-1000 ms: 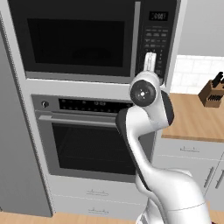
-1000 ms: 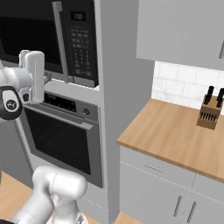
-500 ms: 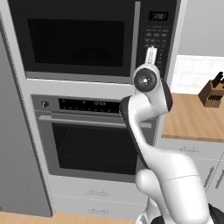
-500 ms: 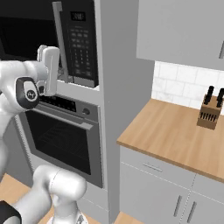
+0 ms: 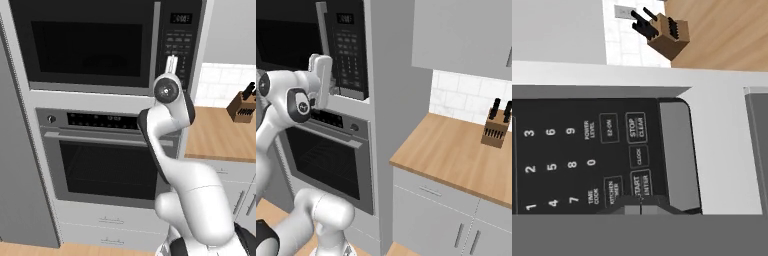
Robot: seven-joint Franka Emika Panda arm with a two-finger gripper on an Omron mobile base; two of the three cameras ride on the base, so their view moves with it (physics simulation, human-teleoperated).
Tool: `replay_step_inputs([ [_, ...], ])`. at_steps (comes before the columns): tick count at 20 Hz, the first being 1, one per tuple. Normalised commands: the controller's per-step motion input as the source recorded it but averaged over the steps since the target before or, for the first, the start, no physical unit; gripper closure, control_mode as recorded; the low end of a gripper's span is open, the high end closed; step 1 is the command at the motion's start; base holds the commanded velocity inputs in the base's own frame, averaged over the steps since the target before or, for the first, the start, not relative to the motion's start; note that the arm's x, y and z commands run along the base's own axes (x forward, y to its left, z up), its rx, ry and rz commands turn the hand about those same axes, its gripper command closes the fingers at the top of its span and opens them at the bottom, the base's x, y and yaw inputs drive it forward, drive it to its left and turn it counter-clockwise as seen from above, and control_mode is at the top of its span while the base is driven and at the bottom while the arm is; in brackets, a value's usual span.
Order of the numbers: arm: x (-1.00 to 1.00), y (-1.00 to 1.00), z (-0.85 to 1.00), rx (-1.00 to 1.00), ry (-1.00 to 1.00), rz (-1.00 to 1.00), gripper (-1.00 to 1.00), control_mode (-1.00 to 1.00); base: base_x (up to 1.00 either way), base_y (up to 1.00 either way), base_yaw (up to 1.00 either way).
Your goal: Open the microwave, place the bowl with waffle inside the microwave, then close the microwave door and turn it on.
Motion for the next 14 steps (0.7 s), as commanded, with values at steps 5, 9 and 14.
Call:
replay_step_inputs([
  [5,0.31,-0.12,-0.13,0.00,0.00,0.00,1.00,-1.00,0.00,0.00,0.00],
  [9,0.49,-0.06,-0.15,0.00,0.00,0.00,1.00,-1.00,0.00,0.00,0.00],
  [14,0.73,0.00,-0.21,0.00,0.00,0.00,1.00,-1.00,0.00,0.00,0.00],
])
